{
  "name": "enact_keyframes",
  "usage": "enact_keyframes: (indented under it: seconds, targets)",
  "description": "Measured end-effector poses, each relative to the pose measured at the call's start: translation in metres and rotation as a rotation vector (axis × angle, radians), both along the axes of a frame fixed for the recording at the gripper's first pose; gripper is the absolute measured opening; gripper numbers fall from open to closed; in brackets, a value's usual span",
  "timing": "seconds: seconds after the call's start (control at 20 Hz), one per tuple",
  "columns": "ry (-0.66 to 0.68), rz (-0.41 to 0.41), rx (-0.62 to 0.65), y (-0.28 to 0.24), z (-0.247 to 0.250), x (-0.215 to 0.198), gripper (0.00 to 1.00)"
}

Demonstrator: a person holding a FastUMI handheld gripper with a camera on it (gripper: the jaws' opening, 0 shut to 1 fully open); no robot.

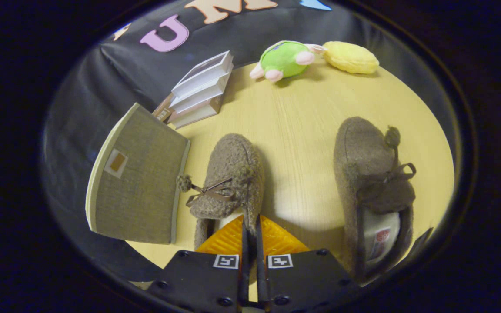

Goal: Open the storage box then place both shoes into the box .Put the left shoe in first, then the right shoe, with the right side of both shoes facing outward in a uniform manner.

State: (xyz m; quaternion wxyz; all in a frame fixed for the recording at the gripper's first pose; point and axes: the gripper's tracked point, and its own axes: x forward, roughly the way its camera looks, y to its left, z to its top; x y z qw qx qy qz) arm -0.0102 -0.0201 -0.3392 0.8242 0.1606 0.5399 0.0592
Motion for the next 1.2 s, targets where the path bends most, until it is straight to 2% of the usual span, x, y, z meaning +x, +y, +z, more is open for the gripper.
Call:
enact_keyframes:
  seconds: [0.15,0.3,0.6,0.9,1.2]
  targets:
    - [0.044,-0.031,0.004,0.003,-0.006,-0.008,0.03]
    - [0.073,-0.114,0.064,0.007,0.005,-0.005,0.03]
    - [0.052,-0.211,0.171,0.021,0.054,0.008,0.04]
    - [-0.011,-0.202,0.195,0.054,0.108,0.022,0.03]
    - [-0.108,-0.136,0.229,0.1,0.165,0.048,0.03]
